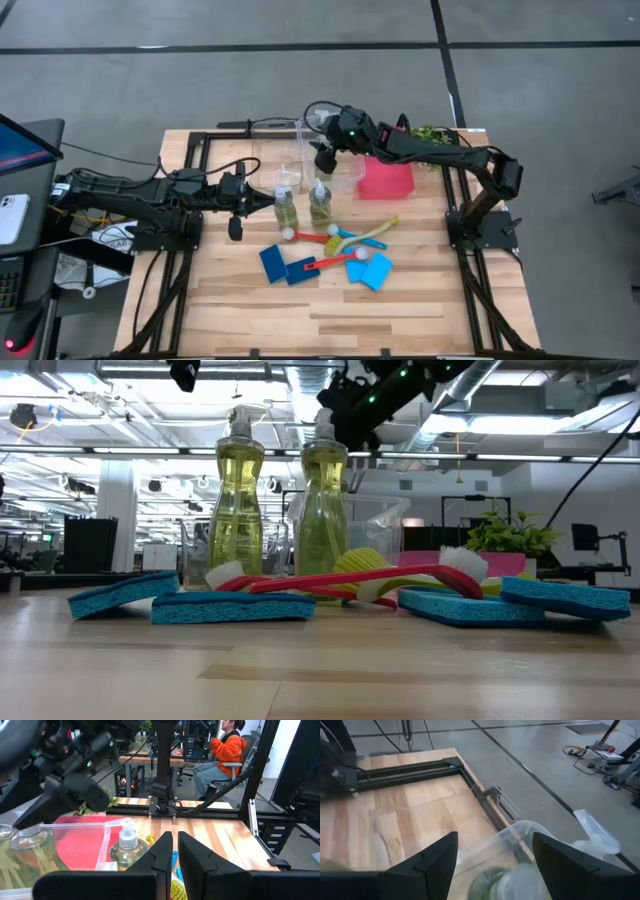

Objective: Pick & Place Kitchen Sink Supplies
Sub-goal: Put the yellow soap dispenser into the right transparent bin

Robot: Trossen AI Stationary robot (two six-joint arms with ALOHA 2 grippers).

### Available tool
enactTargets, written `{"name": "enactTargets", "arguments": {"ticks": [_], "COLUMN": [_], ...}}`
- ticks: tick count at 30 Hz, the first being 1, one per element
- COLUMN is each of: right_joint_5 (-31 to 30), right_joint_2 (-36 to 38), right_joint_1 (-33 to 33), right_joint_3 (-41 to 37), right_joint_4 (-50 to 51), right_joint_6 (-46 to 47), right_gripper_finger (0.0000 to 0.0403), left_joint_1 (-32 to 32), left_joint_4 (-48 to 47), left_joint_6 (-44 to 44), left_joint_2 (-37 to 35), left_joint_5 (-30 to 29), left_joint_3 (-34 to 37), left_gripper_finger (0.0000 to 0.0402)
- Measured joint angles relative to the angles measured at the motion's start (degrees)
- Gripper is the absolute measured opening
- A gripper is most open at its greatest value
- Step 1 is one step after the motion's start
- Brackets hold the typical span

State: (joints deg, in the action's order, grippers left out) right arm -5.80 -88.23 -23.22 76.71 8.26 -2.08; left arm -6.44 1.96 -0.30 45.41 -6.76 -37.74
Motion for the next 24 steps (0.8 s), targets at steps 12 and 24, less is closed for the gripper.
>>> {"name": "enactTargets", "arguments": {"ticks": [12,24], "right_joint_5": [0.0,-0.2], "right_joint_2": [12.9,26.7], "right_joint_1": [2.7,12.6], "right_joint_3": [-0.4,-17.6], "right_joint_4": [14.7,5.6], "right_joint_6": [-1.8,0.3], "right_gripper_finger": [0.0249,0.0249], "left_joint_1": [0.0,0.0], "left_joint_4": [0.0,0.0], "left_joint_6": [0.0,0.0], "left_joint_2": [0.0,0.0], "left_joint_5": [0.0,0.0], "left_joint_3": [0.0,0.0], "left_gripper_finger": [0.0030,0.0030]}}
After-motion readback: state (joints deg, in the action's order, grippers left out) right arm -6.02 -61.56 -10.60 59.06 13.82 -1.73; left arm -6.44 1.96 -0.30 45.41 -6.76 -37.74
